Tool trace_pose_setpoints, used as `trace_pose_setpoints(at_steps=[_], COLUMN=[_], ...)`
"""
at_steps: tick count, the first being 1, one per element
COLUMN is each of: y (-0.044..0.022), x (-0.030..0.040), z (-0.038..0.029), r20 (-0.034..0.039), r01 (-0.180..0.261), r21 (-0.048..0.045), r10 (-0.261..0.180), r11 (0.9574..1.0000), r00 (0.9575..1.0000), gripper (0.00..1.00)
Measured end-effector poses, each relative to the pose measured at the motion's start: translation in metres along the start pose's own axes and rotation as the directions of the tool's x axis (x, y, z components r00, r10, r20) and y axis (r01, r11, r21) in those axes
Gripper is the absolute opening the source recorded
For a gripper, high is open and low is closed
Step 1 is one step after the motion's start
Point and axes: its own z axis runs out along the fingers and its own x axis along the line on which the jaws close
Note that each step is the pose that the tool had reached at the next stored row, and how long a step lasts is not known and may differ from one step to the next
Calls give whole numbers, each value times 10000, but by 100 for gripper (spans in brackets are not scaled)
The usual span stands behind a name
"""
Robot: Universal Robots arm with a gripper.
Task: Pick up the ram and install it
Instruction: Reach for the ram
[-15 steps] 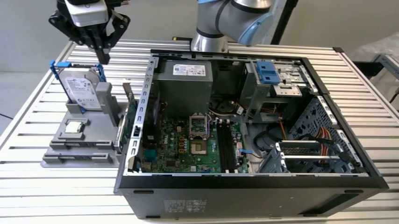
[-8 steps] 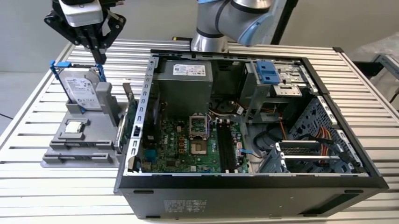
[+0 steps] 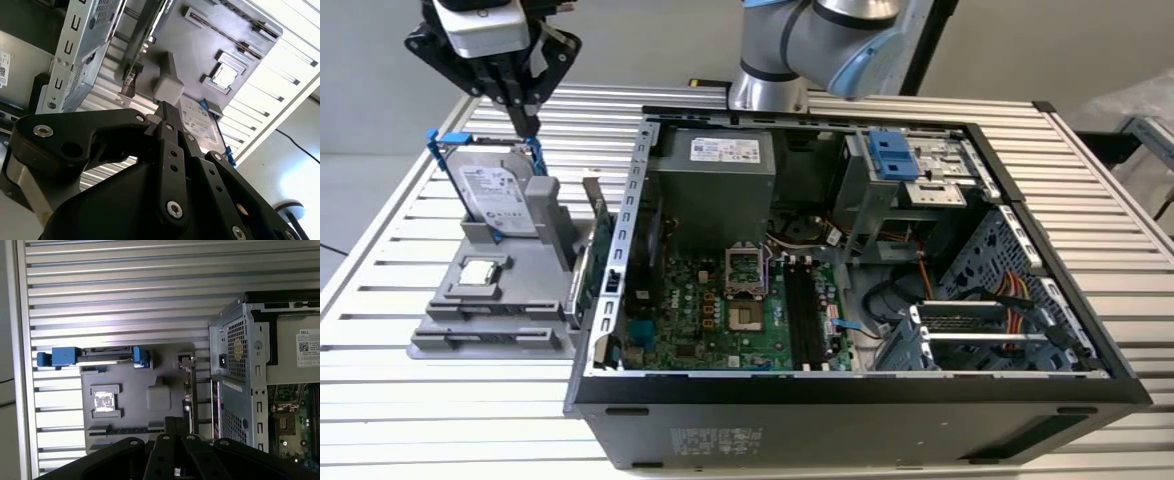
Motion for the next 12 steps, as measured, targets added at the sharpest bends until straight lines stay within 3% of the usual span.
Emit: trace_pose_setpoints(at_steps=[12], y=[-6], x=[87], z=[3], r20=[-30], r01=[-2], r21=[2], r10=[2], r11=[10000], r00=[10000], gripper=[0])
